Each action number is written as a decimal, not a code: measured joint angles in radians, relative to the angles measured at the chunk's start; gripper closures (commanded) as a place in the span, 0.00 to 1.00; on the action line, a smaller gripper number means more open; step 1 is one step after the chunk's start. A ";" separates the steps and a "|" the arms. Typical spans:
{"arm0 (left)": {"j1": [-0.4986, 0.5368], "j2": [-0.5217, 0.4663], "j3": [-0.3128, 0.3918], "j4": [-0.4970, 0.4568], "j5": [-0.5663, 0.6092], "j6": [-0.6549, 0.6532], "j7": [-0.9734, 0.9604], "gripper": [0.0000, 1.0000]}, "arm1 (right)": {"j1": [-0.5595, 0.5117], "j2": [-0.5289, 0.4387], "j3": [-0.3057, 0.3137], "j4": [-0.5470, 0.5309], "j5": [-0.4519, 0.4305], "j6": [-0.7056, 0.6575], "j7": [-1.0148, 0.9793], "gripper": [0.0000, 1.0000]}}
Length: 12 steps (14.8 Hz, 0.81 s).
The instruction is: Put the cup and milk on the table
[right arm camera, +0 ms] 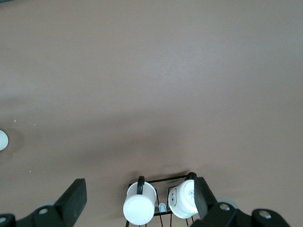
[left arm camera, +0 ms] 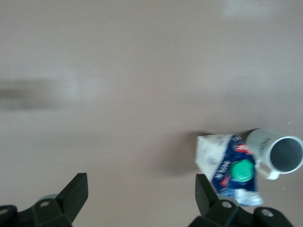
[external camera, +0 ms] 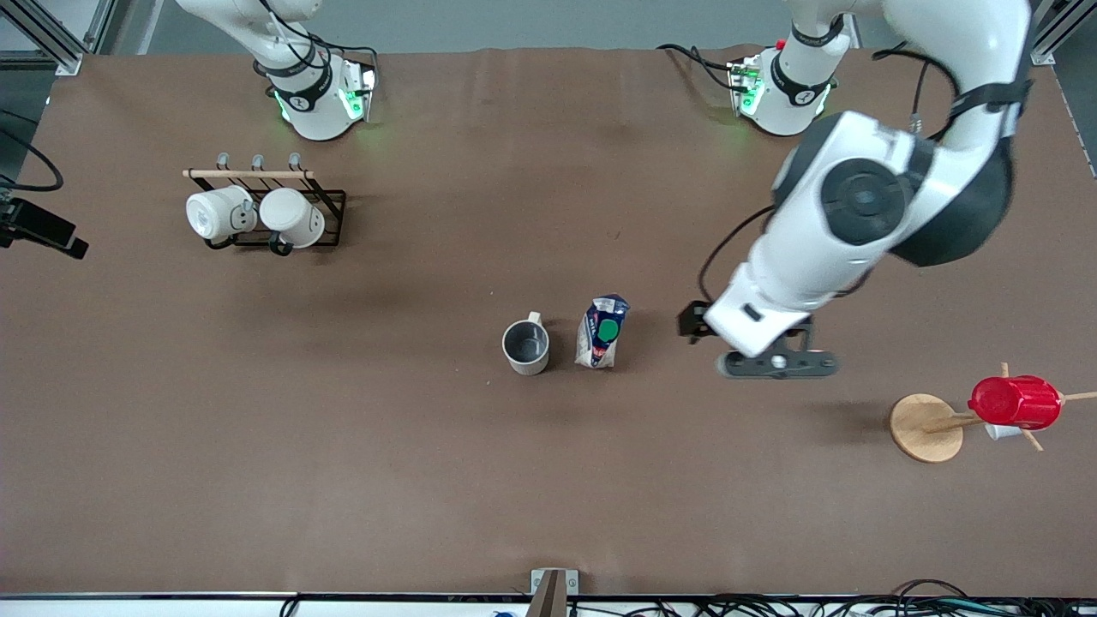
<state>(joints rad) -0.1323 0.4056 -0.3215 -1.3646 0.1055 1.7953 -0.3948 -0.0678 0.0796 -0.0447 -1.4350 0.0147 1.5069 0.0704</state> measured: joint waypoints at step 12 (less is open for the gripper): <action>0.054 -0.434 0.229 -0.430 -0.063 0.090 0.275 0.00 | 0.000 0.000 0.000 0.000 0.000 0.000 0.000 0.00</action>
<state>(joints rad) -0.0788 -0.0287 -0.0921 -1.7948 0.0424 1.8855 -0.1193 -0.0676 0.0795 -0.0445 -1.4354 0.0147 1.5066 0.0704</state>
